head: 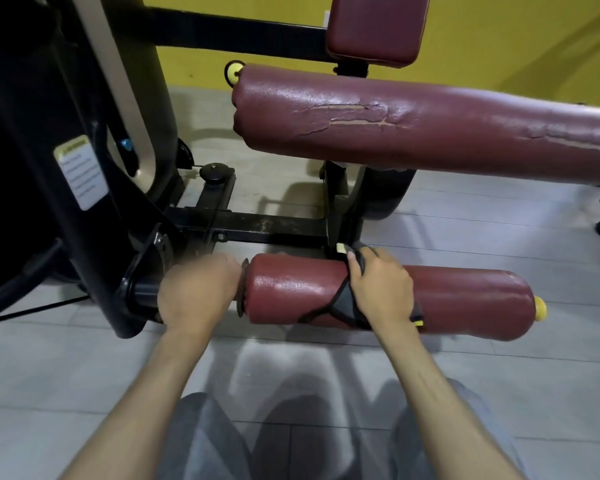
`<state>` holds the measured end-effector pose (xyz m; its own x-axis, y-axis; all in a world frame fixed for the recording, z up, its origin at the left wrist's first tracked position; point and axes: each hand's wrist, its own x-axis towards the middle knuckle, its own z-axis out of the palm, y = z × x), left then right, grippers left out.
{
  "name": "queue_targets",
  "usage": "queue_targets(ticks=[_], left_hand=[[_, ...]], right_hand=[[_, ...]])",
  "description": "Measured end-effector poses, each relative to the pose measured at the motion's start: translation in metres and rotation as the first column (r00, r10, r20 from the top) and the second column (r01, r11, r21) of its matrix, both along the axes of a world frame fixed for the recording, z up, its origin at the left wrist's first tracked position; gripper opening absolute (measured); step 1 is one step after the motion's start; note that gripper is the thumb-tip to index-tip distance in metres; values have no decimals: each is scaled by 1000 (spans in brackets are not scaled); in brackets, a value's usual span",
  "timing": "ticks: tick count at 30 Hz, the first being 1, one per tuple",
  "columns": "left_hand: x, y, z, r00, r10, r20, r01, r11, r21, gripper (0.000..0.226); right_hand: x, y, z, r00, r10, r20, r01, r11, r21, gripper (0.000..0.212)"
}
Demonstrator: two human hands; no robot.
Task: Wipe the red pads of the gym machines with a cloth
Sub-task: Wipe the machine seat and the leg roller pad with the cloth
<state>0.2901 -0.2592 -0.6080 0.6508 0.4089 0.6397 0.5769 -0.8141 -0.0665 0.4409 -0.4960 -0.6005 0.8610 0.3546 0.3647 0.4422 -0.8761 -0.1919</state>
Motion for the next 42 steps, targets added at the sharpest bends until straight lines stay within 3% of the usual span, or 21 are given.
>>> queue_targets(ticks=[7, 11, 14, 20, 24, 27, 30, 35, 38, 42], left_hand=[[-4, -2, 6, 996, -56, 67, 56, 998, 2, 46], [-7, -3, 10, 996, -53, 69, 53, 999, 6, 43], [-8, -5, 12, 994, -68, 85, 70, 997, -15, 43], [-9, -5, 12, 995, -61, 81, 63, 998, -24, 41], [-9, -4, 11, 994, -73, 80, 77, 996, -41, 44], [-6, -6, 10, 994, -59, 89, 64, 997, -51, 45], [-5, -8, 10, 995, -50, 91, 55, 997, -47, 44], [-6, -8, 10, 997, -55, 52, 59, 996, -70, 48], [-6, -10, 12, 996, -77, 54, 81, 995, -60, 48], [-7, -9, 11, 997, -72, 20, 73, 993, -88, 50]], right_hand=[[-64, 139, 9, 955, 297, 8, -296, 955, -29, 30], [-54, 120, 17, 932, 358, -53, -360, 932, -29, 33], [-20, 64, 17, 958, 251, -139, -259, 965, -37, 38], [54, -95, 20, 988, -36, -148, 34, 999, -14, 37], [106, -188, 21, 934, -332, -130, 324, 943, -82, 38], [110, -196, 15, 904, -397, -158, 406, 913, 29, 40], [87, -158, 15, 943, -320, -92, 328, 940, 93, 38], [32, -69, 7, 999, -24, 34, 23, 999, 25, 36], [9, -41, 12, 995, 65, 74, -66, 998, 12, 32], [42, -12, 29, 965, 29, -261, -66, 988, -137, 44]])
